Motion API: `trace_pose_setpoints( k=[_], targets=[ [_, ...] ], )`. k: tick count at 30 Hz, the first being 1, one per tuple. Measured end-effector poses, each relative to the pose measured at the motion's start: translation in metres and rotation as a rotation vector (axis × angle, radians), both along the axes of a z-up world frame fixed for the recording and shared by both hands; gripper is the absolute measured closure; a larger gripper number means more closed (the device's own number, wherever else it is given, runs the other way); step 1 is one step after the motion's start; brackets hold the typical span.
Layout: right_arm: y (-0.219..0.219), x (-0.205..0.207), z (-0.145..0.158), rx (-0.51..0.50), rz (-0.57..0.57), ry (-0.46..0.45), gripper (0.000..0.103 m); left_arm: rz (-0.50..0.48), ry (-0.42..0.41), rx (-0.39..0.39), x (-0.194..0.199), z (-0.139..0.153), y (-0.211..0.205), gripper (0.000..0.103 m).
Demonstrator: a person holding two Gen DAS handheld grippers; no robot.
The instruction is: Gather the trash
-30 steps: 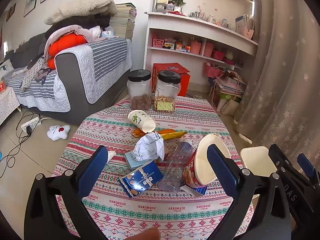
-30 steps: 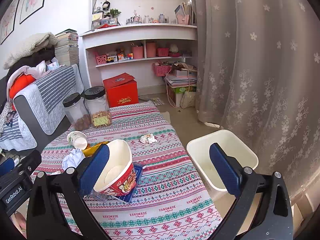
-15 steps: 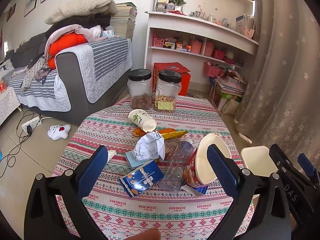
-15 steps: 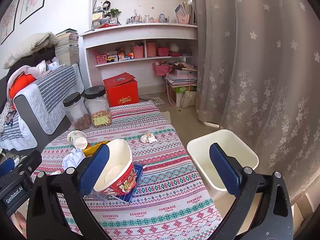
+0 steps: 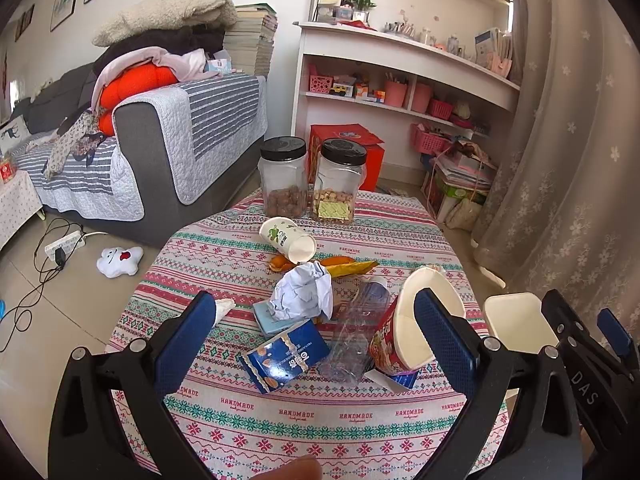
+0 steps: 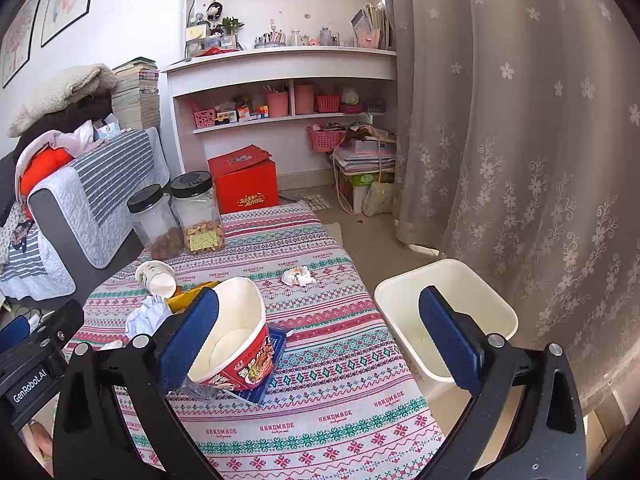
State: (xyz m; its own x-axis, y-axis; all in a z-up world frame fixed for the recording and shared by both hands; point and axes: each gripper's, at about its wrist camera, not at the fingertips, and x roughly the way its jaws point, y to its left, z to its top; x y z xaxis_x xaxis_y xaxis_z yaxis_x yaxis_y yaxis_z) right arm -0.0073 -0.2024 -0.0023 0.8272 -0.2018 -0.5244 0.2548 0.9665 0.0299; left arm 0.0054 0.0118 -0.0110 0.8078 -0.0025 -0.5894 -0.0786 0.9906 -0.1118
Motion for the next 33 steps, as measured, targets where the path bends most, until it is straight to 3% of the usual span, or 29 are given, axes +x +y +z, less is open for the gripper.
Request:
trace_pose_setpoints(
  k=[33],
  targets=[
    [0.0091,-0.0005,-0.0046,-0.005,0.009,0.007,0.007,0.004,0.006,0.0,-0.0009,-0.0025,0.005,0.007]
  ],
)
